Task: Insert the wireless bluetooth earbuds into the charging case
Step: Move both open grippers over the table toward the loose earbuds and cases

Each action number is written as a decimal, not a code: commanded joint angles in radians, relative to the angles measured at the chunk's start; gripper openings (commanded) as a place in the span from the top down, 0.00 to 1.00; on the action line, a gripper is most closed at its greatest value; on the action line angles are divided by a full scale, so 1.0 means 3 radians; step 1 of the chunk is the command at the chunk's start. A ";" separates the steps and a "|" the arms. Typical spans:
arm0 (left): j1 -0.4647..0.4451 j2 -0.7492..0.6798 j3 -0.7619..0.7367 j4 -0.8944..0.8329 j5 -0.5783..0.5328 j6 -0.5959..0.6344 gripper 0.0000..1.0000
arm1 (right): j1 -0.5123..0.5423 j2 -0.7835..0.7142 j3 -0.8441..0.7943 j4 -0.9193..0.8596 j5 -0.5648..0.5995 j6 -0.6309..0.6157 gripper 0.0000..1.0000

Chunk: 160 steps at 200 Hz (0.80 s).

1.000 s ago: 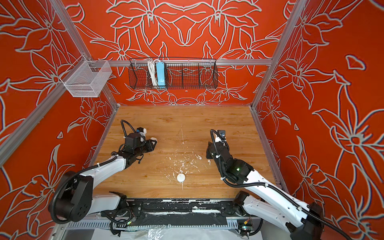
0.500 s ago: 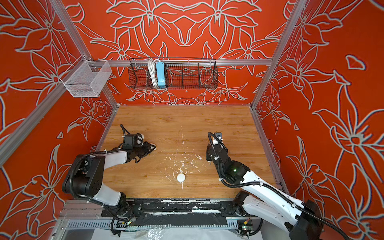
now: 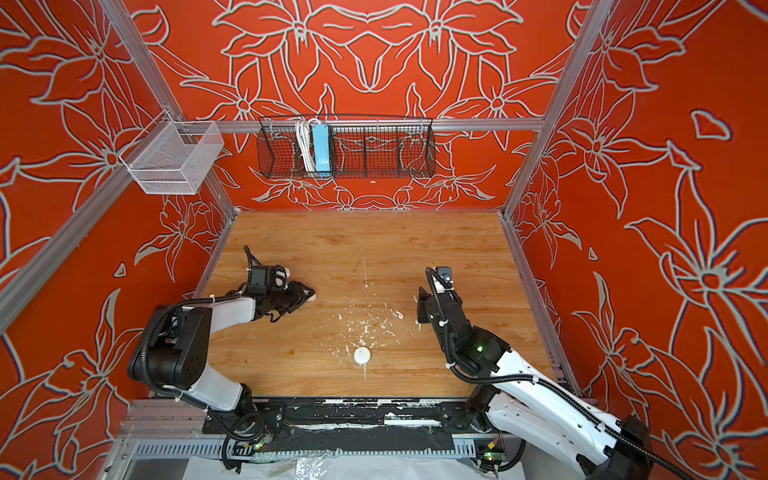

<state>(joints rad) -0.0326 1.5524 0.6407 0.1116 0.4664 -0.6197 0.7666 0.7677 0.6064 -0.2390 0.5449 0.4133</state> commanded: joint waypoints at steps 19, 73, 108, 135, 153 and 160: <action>0.0017 -0.0439 0.0080 -0.0419 -0.0321 0.0153 0.02 | -0.0013 -0.0152 -0.0002 0.0097 -0.0506 -0.0099 0.42; 0.0018 -0.1171 0.0219 -0.1063 -0.0829 -0.0010 0.02 | 0.0688 0.0304 0.0548 -0.0414 -0.1025 0.0066 0.28; 0.0019 -0.1715 -0.0085 -0.1030 -0.0356 -0.0490 0.02 | 0.1116 0.0504 0.0023 0.0236 -0.1002 0.0855 0.27; 0.0019 -0.2047 -0.0155 -0.1455 -0.0010 0.0210 0.02 | 0.1472 0.0822 0.0020 0.0171 -0.0351 0.1221 0.19; 0.0017 -0.2263 -0.0375 -0.1692 -0.0136 0.0671 0.02 | 0.1719 0.1100 0.0219 -0.0181 0.0055 0.1510 0.16; 0.0017 -0.2360 -0.0477 -0.1688 -0.0246 0.0719 0.02 | 0.1804 0.1208 0.0268 -0.0274 0.0175 0.1654 0.16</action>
<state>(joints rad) -0.0319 0.9222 0.5724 -0.2718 0.4042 -0.5652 1.2381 1.0641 0.6197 -0.2367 0.4019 0.7200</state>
